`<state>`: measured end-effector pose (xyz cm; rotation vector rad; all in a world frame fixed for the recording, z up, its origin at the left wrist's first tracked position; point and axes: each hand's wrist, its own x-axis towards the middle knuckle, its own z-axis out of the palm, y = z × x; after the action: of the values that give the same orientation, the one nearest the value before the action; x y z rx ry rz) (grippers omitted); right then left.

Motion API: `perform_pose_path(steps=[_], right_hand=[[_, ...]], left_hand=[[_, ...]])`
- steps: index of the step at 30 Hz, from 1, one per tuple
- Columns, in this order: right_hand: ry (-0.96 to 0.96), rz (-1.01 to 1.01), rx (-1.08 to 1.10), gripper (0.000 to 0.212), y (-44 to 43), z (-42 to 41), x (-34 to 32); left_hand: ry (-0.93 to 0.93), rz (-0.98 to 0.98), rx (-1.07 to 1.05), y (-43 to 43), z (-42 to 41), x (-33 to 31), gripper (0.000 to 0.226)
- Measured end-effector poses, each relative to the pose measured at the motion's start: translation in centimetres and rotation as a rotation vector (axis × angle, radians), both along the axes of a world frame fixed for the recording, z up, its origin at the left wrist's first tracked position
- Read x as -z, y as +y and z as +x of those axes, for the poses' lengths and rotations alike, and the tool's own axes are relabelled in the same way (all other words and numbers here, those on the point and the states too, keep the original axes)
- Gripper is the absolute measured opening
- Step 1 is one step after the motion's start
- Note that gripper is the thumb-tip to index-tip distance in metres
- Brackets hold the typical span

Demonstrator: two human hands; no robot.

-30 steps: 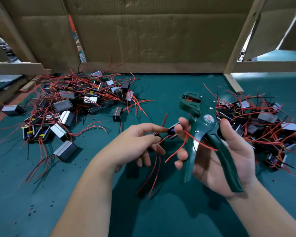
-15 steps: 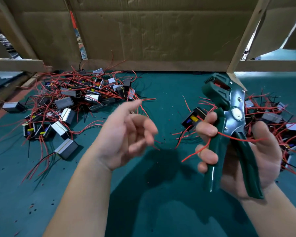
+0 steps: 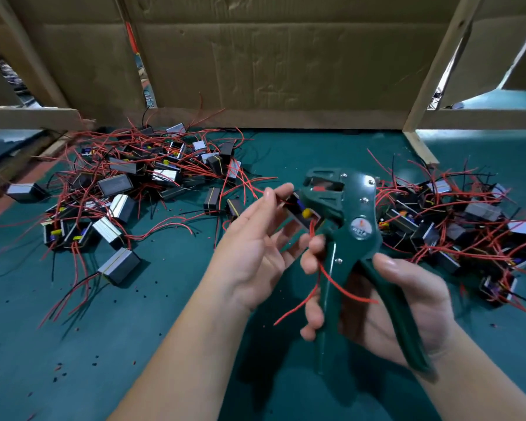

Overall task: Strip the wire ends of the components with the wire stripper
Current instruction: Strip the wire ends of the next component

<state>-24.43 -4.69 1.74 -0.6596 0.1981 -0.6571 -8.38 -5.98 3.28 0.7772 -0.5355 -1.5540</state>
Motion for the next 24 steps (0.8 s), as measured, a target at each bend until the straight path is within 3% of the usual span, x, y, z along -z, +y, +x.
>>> perform_pose_path(steps=[4, 8, 10, 12, 16, 19, 24], right_hand=[[-0.001, -0.079, -0.067, 0.051, -0.1, 0.2, -0.2], [0.079, -0.075, 0.014, 0.056, -0.4, -0.2, -0.4], [0.119, -0.084, 0.101, 0.06, -0.5, -0.2, -0.5], [0.138, -0.092, 0.205, 0.064, -0.5, -0.2, -0.6], [0.117, -0.125, 0.372, 0.06, -0.4, -0.2, -1.0], [0.132, -0.161, 0.341, 0.06, -0.5, -0.3, -1.1], [0.195, -0.143, 0.357, 0.074, -0.4, -0.2, -1.3]], left_hand=[[0.084, -0.074, -0.077, 0.2, 0.2, -0.5, 0.02], [0.105, -0.133, -0.157, -0.2, 0.9, -0.6, 0.021], [0.015, -0.142, -0.176, -0.2, 1.2, -0.6, 0.016], [-0.202, -0.177, -0.186, -0.1, 1.3, -0.5, 0.01], [-0.555, -0.244, 0.009, 0.5, 0.9, -0.3, 0.011], [-0.629, -0.238, 0.101, 0.7, 0.6, -0.1, 0.007], [-0.681, -0.178, 0.076, 0.8, 0.6, -0.2, 0.01]])
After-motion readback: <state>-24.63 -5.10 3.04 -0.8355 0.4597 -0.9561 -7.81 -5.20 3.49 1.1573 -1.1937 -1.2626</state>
